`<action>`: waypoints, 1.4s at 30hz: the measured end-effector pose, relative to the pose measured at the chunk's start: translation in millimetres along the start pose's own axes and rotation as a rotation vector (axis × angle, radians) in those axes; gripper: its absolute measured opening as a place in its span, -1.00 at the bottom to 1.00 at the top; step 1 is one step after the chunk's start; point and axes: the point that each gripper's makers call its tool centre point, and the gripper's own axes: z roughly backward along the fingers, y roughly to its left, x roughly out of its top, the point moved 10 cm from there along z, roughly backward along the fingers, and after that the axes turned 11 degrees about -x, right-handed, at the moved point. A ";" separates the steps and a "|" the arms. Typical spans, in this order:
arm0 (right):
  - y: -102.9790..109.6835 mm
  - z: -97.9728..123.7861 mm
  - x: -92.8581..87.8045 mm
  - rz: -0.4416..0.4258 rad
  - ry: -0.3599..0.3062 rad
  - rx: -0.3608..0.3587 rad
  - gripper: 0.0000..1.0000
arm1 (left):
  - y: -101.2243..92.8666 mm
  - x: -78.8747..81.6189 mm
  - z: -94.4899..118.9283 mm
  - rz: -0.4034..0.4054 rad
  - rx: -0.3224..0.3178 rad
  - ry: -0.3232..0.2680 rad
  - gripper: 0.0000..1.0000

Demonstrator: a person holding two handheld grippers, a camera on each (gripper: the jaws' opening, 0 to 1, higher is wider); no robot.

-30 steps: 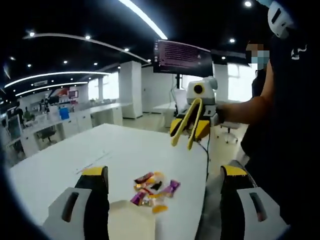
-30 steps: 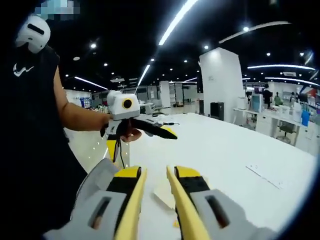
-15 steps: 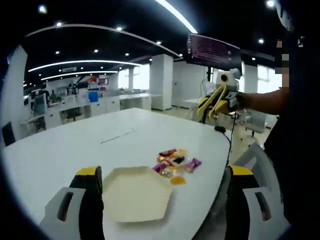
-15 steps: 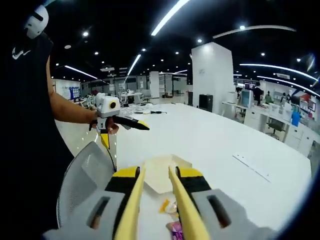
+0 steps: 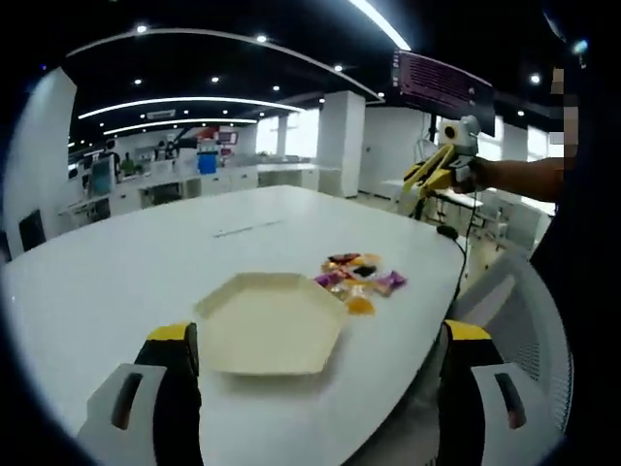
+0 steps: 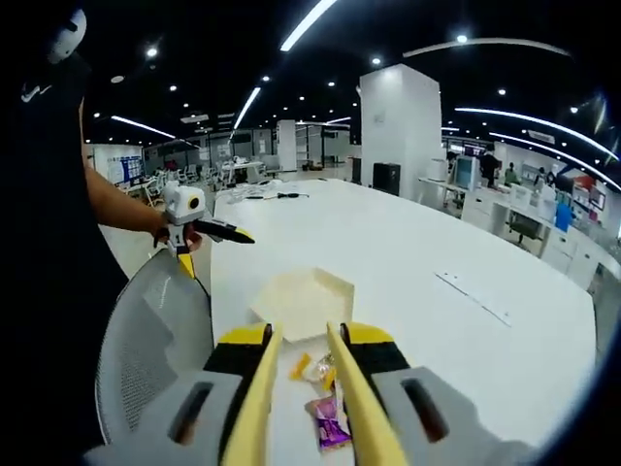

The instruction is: Place the target food into the container with the food tongs after gripping and lifting it, then release it inside without dropping or visibly crushing the food.

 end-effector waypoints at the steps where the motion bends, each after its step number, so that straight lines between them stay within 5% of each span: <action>1: -0.5 -0.9 -1.6 0.006 0.010 -0.004 -0.45 | -1.2 -2.8 -1.0 0.003 -0.002 0.000 0.99; 12: -5.1 -1.9 -18.3 0.007 0.029 -0.037 -0.45 | -3.2 -26.4 -2.0 -0.012 0.057 0.070 0.99; 15: -5.3 -2.4 -24.6 0.020 0.055 -0.047 -0.44 | -2.8 -28.7 -0.4 -0.008 0.066 0.035 0.99; 25: -5.7 -4.2 -33.2 0.010 0.075 -0.048 -0.45 | -9.5 -13.5 -10.4 -0.064 0.034 0.009 0.99; 37: -5.8 -13.1 -47.3 0.008 0.102 -0.068 -0.45 | -14.2 -17.5 -15.5 -0.068 0.020 -0.010 0.99; 42: -6.5 -16.6 -55.1 -0.001 0.110 -0.071 -0.45 | -13.0 -21.0 -17.4 -0.093 0.027 0.034 0.99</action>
